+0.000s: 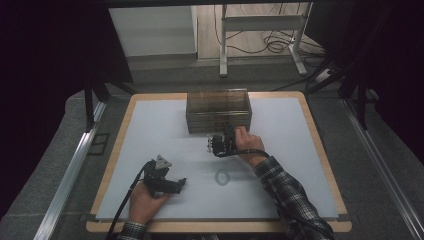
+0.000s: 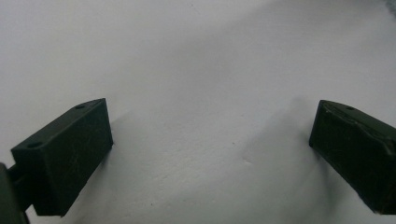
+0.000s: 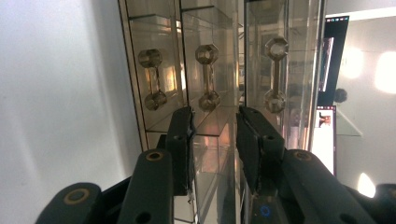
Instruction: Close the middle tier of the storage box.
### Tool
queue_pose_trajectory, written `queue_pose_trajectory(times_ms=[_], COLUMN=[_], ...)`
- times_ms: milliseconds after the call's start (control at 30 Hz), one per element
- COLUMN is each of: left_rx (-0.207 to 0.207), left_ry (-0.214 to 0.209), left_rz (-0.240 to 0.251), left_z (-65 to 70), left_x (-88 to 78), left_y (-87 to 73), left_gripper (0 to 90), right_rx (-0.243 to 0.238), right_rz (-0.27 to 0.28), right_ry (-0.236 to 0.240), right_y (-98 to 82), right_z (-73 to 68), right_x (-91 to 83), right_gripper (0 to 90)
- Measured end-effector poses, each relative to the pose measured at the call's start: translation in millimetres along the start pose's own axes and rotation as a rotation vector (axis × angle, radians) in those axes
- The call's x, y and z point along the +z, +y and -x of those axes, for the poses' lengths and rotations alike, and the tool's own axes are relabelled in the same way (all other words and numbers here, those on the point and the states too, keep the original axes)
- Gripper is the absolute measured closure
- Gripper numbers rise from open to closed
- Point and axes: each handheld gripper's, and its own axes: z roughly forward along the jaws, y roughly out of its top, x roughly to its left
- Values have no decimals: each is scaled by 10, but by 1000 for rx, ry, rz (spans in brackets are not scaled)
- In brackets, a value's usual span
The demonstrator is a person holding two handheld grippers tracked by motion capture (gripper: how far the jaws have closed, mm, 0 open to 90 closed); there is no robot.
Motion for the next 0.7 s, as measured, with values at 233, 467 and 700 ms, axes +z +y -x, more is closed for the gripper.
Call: queue_pose_trajectory(times_ms=[233,467,700], left_rx=[0,0,0], left_ry=[0,1,1], left_rz=[0,1,1], left_z=[0,0,0], left_x=[0,1,1], left_y=[0,0,0], left_gripper=[0,0,0], right_rx=[-21,-29,-45], right_rz=[-8,-2,3], right_ry=[-14,-15,-35], right_y=[19,52,63], right_z=[-22,-33,-70], right_x=[33,70,91], right_gripper=[687,720,748])
